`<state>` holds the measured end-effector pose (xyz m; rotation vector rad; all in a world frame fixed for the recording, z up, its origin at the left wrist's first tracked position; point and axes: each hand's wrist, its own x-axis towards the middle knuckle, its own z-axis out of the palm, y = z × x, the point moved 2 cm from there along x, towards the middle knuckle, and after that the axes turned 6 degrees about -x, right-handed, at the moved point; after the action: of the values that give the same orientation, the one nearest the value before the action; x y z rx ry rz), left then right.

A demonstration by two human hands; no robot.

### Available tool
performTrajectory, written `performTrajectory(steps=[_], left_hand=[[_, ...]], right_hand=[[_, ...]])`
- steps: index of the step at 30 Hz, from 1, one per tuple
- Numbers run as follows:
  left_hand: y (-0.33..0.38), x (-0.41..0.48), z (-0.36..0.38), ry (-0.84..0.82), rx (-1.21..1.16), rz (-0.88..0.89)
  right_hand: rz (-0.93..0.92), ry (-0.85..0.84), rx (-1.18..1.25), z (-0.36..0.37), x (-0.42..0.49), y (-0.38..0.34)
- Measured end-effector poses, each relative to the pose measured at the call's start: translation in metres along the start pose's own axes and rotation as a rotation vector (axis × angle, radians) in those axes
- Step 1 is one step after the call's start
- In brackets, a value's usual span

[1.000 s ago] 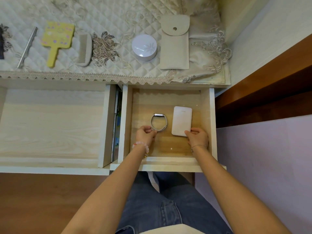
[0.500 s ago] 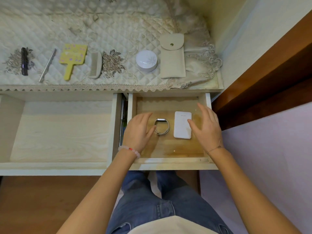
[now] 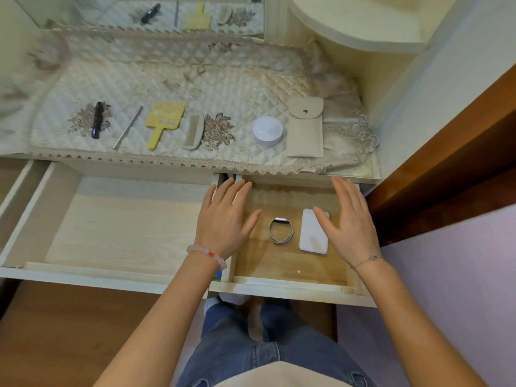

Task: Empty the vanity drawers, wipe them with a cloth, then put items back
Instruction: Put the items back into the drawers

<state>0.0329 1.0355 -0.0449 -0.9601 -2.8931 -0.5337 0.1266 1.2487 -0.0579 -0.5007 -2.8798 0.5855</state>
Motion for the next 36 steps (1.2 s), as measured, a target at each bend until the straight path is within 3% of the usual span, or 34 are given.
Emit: performTrajectory(steps=[23,36], left_hand=[[-0.029,0.036,-0.032,0.115,-0.037,-0.153],[-0.137,0.017,-0.069,0.141,0.006,-0.24]], right_hand=[[-0.127,-0.032,0.042,-0.002,0.073,-0.037],[-0.229,-0.096,0.056,0.046,0.098,-0.144]])
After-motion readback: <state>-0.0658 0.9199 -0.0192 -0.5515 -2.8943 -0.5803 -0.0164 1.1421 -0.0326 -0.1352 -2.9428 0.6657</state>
